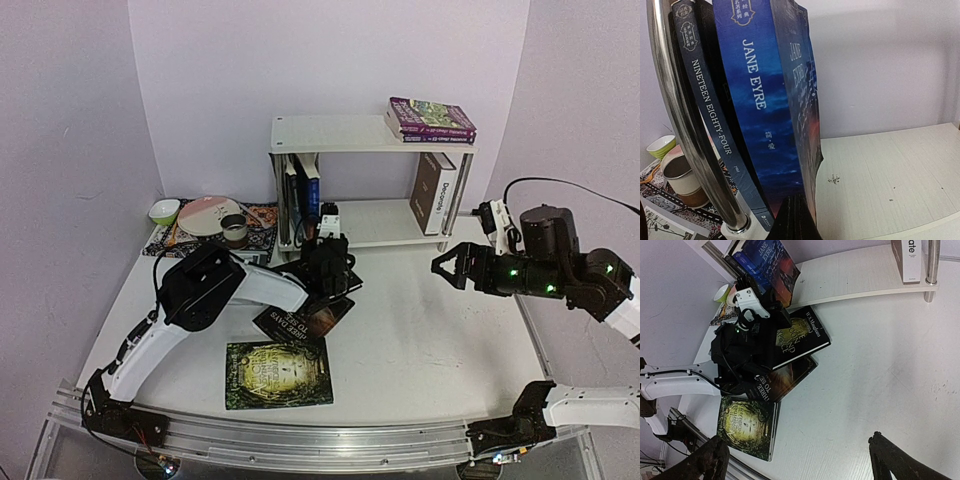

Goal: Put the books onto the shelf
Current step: Adjust the shelf on the shelf, then adjust the book at the center of the board.

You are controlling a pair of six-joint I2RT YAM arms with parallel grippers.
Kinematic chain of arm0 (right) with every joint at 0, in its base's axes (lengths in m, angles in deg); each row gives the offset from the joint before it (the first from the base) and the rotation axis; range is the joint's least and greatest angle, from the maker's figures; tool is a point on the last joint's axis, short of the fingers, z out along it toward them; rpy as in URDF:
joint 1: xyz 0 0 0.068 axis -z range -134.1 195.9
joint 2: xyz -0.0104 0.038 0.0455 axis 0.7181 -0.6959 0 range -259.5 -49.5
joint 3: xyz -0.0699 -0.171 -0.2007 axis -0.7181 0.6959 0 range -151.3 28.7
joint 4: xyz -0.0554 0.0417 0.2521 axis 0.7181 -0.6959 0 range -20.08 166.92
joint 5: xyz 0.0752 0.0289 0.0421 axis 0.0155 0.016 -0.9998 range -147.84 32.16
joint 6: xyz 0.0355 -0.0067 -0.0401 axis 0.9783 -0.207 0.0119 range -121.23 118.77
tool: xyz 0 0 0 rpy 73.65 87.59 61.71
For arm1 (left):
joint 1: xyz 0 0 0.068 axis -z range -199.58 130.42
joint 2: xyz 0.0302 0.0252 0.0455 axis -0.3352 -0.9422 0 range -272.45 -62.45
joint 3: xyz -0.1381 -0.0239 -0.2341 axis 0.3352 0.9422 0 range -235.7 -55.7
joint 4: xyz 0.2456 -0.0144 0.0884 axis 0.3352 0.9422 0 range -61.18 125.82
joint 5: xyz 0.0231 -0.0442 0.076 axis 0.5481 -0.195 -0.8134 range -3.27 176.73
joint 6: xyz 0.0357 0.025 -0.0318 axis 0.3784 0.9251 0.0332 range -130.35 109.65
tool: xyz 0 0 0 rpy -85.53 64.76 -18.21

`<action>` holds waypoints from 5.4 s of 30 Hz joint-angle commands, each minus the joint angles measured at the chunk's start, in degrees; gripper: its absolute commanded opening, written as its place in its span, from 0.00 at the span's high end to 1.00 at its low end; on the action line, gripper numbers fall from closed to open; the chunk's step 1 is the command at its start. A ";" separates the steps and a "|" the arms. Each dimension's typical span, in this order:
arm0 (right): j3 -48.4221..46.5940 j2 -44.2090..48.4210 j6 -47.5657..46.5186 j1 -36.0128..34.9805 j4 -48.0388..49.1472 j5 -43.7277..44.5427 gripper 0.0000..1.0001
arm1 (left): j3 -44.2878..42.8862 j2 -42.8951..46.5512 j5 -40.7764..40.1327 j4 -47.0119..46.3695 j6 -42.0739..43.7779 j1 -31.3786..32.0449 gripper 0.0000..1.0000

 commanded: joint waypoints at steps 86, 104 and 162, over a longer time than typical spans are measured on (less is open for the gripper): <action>4.96 -12.77 -3.05 -0.10 10.52 -2.63 0.02 | 53.33 65.60 69.96 65.79 -59.30 -20.54 0.02; 5.70 -20.17 -0.58 -0.19 14.23 -6.80 0.02 | 49.05 62.07 68.05 73.34 -49.57 -26.61 0.02; 2.18 -19.45 -2.65 -0.27 11.69 -10.91 0.02 | 49.12 64.79 85.57 71.36 -35.27 -45.98 0.20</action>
